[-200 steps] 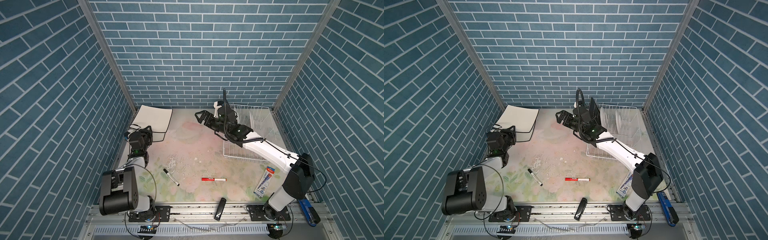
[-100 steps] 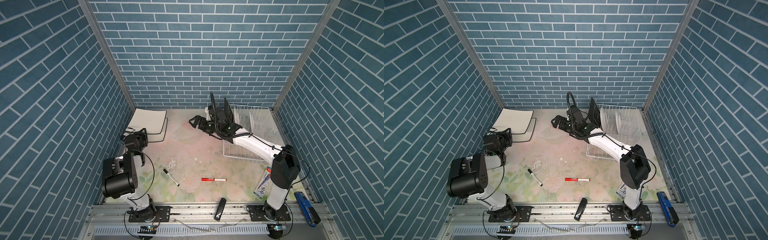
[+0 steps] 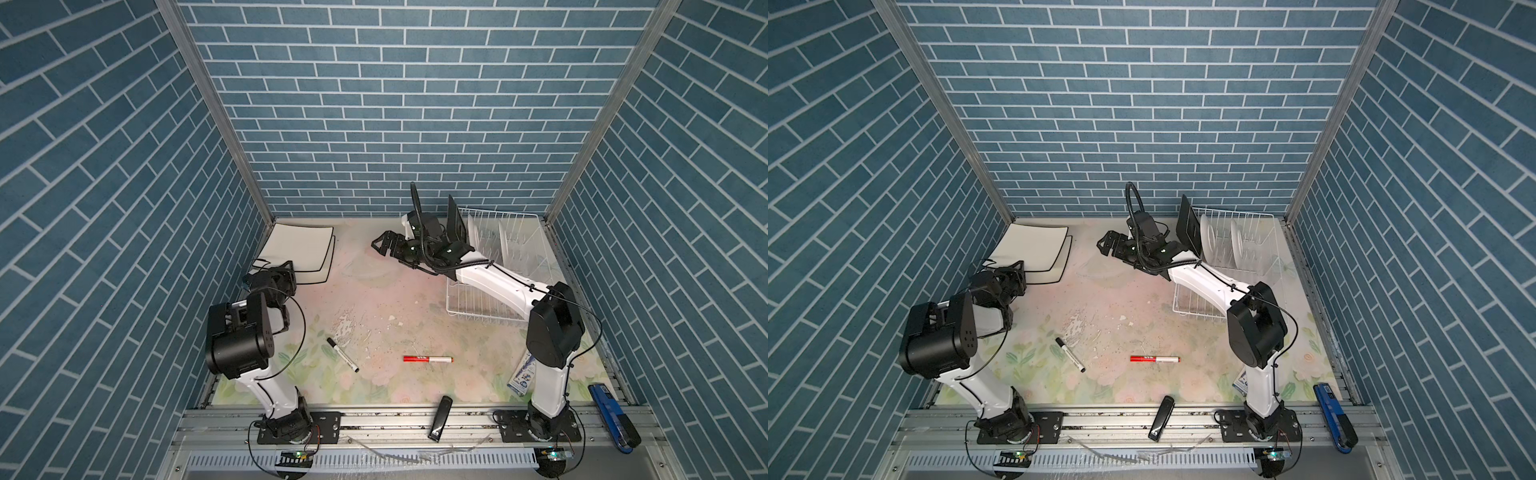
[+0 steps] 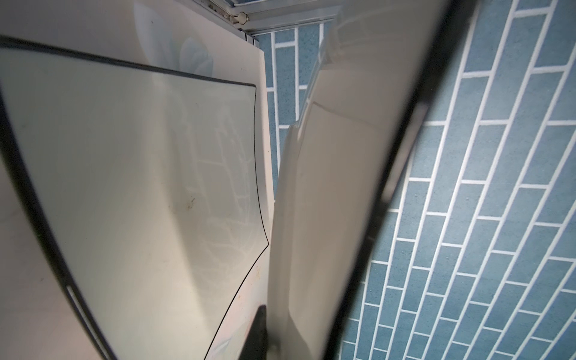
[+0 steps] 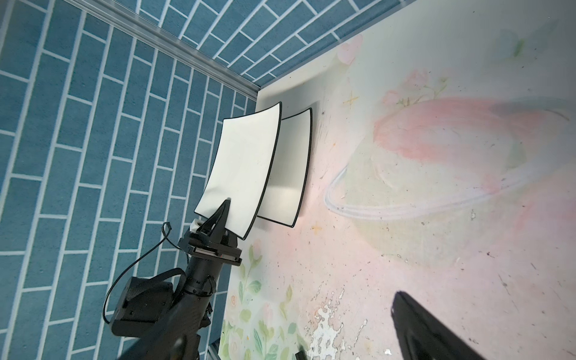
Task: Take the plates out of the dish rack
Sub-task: 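Lower the plate onto the first plate with the left gripper while the right withdraws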
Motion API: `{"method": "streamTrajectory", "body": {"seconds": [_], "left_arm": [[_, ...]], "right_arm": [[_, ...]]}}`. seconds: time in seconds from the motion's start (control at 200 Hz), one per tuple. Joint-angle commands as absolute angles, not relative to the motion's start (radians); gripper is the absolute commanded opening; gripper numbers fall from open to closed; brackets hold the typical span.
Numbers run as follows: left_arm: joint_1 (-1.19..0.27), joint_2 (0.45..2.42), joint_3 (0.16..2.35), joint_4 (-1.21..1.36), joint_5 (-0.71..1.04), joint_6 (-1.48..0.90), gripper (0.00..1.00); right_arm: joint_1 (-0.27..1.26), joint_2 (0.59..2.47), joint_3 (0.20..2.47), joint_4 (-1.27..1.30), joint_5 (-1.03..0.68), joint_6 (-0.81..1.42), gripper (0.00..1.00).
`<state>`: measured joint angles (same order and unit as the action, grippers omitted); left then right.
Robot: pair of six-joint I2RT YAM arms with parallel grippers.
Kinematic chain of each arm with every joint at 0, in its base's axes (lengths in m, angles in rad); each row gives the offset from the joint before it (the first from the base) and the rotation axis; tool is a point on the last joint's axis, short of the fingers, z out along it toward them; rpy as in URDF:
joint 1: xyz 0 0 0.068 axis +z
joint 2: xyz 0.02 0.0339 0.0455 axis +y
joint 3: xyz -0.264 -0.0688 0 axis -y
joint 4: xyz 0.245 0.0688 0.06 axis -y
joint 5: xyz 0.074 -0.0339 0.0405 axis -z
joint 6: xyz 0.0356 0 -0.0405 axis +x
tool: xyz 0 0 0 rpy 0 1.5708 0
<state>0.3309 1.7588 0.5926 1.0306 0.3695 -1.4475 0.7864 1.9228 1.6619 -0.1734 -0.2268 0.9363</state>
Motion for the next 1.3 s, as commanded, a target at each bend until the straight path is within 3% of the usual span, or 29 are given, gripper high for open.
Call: {"method": "streamTrajectory", "body": {"seconds": [0.0,1.296], "left_arm": [[0.342,1.758,0.658,1.226,0.397,-1.432,0.00],[0.343,1.885,0.727,1.160,0.384,-1.379,0.00]], "right_arm": [[0.789,1.948,1.711,-0.208,-0.244,0.931,0.97],[0.782,2.029,1.772,-0.254,-0.255,0.951,0.95]]}}
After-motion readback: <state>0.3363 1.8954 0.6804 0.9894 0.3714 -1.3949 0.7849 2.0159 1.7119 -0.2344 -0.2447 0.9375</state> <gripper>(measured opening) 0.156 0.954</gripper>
